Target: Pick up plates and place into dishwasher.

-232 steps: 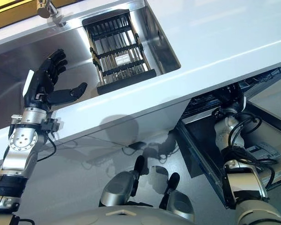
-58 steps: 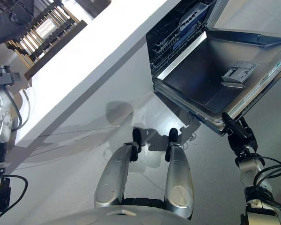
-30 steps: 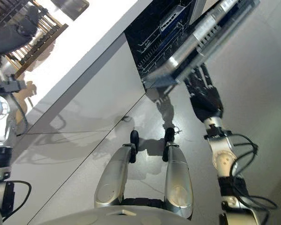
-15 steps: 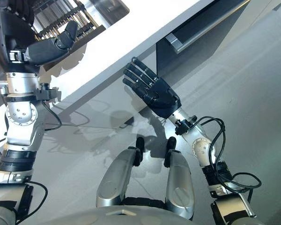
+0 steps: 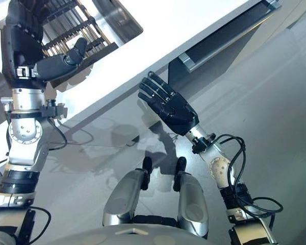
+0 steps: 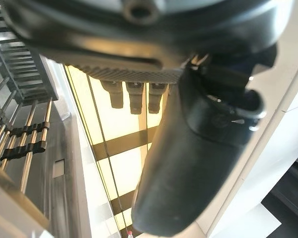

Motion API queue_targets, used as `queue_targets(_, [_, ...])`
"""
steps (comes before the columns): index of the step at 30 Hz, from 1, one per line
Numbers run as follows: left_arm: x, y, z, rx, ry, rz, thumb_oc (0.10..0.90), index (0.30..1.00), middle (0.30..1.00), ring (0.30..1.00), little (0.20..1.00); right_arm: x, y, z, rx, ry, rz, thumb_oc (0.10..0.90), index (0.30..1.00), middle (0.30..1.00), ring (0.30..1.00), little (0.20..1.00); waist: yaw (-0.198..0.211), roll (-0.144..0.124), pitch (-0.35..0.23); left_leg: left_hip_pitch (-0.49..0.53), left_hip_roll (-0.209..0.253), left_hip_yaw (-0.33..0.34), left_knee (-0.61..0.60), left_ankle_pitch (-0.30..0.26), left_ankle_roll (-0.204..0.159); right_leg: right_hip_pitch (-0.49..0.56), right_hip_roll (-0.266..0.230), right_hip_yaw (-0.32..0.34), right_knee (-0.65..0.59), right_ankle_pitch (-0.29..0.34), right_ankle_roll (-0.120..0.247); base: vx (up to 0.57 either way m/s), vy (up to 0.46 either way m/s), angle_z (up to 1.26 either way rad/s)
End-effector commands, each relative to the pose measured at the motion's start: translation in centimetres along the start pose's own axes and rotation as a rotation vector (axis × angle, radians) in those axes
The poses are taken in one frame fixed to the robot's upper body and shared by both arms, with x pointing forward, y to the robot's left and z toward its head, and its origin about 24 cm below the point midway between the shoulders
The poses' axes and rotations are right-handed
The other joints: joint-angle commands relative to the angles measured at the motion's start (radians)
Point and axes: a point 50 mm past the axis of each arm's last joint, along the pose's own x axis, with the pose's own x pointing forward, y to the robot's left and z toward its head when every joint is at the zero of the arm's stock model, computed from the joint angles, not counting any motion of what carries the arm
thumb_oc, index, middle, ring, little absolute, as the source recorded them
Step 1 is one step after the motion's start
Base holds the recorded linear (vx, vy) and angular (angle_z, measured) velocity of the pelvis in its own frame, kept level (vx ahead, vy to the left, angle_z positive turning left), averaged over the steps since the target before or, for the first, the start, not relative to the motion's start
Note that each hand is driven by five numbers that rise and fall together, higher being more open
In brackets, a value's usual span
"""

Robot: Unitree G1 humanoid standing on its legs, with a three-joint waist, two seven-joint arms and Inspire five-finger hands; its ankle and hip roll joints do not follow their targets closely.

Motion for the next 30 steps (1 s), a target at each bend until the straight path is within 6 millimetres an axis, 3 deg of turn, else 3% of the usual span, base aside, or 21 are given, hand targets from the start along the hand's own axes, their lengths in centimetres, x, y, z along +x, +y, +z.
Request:
queue_targets(1, [-1.6, 2.3, -1.3, -0.022, 0.066, 0.097, 0.800, 0.900, 0.900, 0.900, 0.900, 0.8, 3.2, 5.4, -0.118, -0.348, 0.198, 0.800, 0.900, 0.900, 0.900, 0.900, 0.005, -0.030, -0.120, 0.100, -0.072, 0.057, -0.139, -0.041, 0.069, 0.070, 0.007, 0.018, -0.029, -0.063, 0.087, -0.03, -0.004, 0.04])
queue_targets(11, [-4.8, 1.1, -3.5, -0.091, 0.219, 0.109, 0.800, 0.900, 0.900, 0.900, 0.900, -3.8, -1.2, 1.8, -0.003, -0.347, -0.085, 0.800, 0.900, 0.900, 0.900, 0.900, -0.041, -0.010, -0.265, 0.200, -0.044, 0.049, -0.310, 0.028, 0.026, 0.167, 0.042, 0.020, -0.152, -0.054, 0.073, -0.03, -0.015, 0.04])
queue_targets(21, [-5.4, 0.7, -4.2, -0.134, 0.235, 0.152, 0.800, 0.900, 0.900, 0.900, 0.900, -8.2, -5.2, 0.2, 0.033, -0.421, -0.566, 0.800, 0.900, 0.900, 0.900, 0.900, -0.098, 0.019, -0.311, 0.253, -0.034, 0.095, -0.362, 0.037, 0.007, 0.223, 0.061, 0.040, -0.234, -0.038, 0.069, -0.05, 0.015, -0.08])
queue_targets(25, [-5.4, 0.8, -4.1, -0.140, 0.232, 0.158, 0.800, 0.900, 0.900, 0.900, 0.900, -10.5, -6.5, -0.9, -0.009, -0.375, -0.750, 0.800, 0.900, 0.900, 0.900, 0.900, -0.114, 0.026, -0.321, 0.261, -0.037, 0.099, -0.358, 0.029, 0.010, 0.229, 0.065, 0.063, -0.244, -0.036, 0.068, -0.01, 0.018, -0.14])
queue_targets(30, [-4.6, 0.9, -3.8, -0.175, 0.210, 0.174, 0.800, 0.900, 0.900, 0.900, 0.900, -14.9, -8.5, -4.0, -0.077, -0.189, -1.044, 0.800, 0.900, 0.900, 0.900, 0.900, -0.133, 0.036, -0.337, 0.276, -0.040, 0.100, -0.358, 0.018, 0.017, 0.236, 0.069, 0.088, -0.238, -0.043, 0.066, -0.01, 0.009, -0.08])
